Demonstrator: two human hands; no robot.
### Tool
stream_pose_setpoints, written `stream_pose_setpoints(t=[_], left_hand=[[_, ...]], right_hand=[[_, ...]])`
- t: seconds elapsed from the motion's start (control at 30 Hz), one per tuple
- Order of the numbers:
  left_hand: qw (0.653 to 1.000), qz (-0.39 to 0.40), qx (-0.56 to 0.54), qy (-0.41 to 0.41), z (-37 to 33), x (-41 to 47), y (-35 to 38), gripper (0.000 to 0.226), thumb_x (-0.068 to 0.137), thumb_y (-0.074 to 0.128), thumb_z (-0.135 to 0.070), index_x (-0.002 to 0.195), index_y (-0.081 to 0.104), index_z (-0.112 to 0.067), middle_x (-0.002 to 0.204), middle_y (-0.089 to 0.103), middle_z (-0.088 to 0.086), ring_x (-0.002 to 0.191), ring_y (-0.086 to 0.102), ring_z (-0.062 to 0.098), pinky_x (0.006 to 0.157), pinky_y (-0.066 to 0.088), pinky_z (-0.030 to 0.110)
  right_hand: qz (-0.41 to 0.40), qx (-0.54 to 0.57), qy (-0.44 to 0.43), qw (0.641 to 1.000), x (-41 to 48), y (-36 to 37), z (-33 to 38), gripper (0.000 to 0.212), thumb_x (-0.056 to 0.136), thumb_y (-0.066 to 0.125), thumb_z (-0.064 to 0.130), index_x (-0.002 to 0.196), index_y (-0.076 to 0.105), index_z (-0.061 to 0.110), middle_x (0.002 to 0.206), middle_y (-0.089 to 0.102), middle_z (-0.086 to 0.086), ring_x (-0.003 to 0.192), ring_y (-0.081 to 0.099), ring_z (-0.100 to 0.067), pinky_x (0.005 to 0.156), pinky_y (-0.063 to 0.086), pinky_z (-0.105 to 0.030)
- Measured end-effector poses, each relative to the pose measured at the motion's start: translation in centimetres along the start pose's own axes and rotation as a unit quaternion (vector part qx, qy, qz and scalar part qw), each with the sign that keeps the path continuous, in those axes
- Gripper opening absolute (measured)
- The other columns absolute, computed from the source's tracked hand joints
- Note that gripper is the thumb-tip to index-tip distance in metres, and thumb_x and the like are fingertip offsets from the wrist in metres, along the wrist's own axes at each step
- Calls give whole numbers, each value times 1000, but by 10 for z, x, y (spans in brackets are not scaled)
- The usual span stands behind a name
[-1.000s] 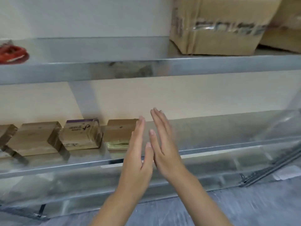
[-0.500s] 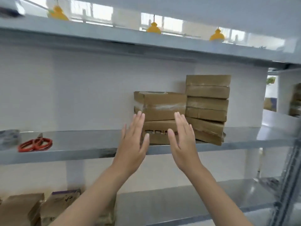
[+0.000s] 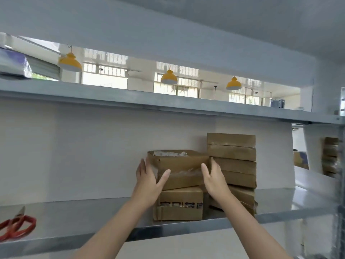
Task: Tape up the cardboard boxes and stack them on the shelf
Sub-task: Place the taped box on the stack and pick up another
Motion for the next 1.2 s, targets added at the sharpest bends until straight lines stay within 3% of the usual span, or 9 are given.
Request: stream_pose_setpoints(t=[0.1, 0.27, 0.33, 0.47, 0.6, 0.8, 0.93, 1.1, 1.2], left_hand=[[978, 30, -198, -61, -5, 3, 7, 86, 89, 50, -66, 155, 21, -17, 153, 37, 0, 147, 30, 22, 115, 28, 33], [956, -46, -288, -34, 3, -17, -33, 81, 84, 61, -57, 152, 27, -29, 129, 52, -17, 125, 52, 11, 93, 43, 18], [948, -80, -308, -28, 10, -35, -57, 77, 85, 64, -55, 148, 25, -35, 123, 50, -27, 112, 53, -2, 81, 43, 10], [930, -151, -331, -40, 22, -72, -104, 43, 97, 50, -28, 133, 28, -38, 116, 47, -28, 103, 49, -17, 63, 37, -6], [941, -159, -290, -76, 43, -106, -137, 34, 101, 37, -36, 132, 24, -44, 110, 41, -34, 71, 42, -39, 61, 35, -7], [938, -199, -271, -83, 87, -148, -222, 44, 96, 46, -44, 136, 29, -46, 121, 48, -31, 88, 46, -35, 76, 39, 2], [937, -220, -268, -50, 121, -177, -293, 59, 86, 68, -40, 134, 34, -47, 134, 57, -7, 109, 62, -3, 78, 52, 10], [942, -241, -231, -40, 169, -216, -381, 76, 72, 65, -52, 139, 30, -48, 124, 60, -31, 114, 56, -13, 81, 42, -1], [957, -215, -191, -33, 202, -229, -430, 80, 76, 65, -52, 146, 26, -42, 115, 59, -42, 111, 54, -20, 81, 41, -3]], right_hand=[[10, 56, 35, 998, 8, 6, 1, 67, 104, 34, 51, 158, 21, 14, 163, 27, -6, 150, 25, -22, 121, 22, -39], [-20, 174, -14, 984, -18, -4, 37, 47, 105, 35, 46, 147, 43, 26, 149, 45, 6, 138, 41, -11, 113, 33, -32], [-13, 227, -56, 972, -41, 2, 53, 35, 105, 38, 43, 137, 47, 36, 137, 52, 17, 129, 47, -1, 109, 39, -29], [27, 303, -62, 951, -79, 39, 70, 28, 95, 40, 50, 121, 48, 46, 119, 59, 22, 111, 53, 12, 93, 42, -17], [76, 329, -42, 940, -105, 86, 84, 29, 90, 38, 53, 118, 43, 45, 118, 56, 27, 101, 50, 23, 83, 38, -10], [128, 353, -57, 925, -147, 147, 142, 24, 91, 42, 51, 114, 47, 45, 109, 62, 24, 106, 56, 10, 93, 43, -21], [153, 371, -81, 912, -181, 186, 193, 29, 91, 47, 50, 117, 50, 39, 113, 63, 20, 116, 57, -1, 100, 44, -29], [208, 366, -85, 903, -222, 249, 263, 39, 86, 48, 56, 123, 53, 44, 120, 61, 20, 113, 57, 5, 88, 44, -19], [220, 345, -83, 909, -242, 293, 303, 36, 90, 48, 53, 126, 51, 46, 122, 50, 21, 100, 51, 23, 72, 45, -4]])
Point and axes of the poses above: each hand's wrist, its own x-axis towards the middle knuckle, its own y-axis out of the palm, z = x × y, the point moved 10 cm from there along x, towards the middle knuckle
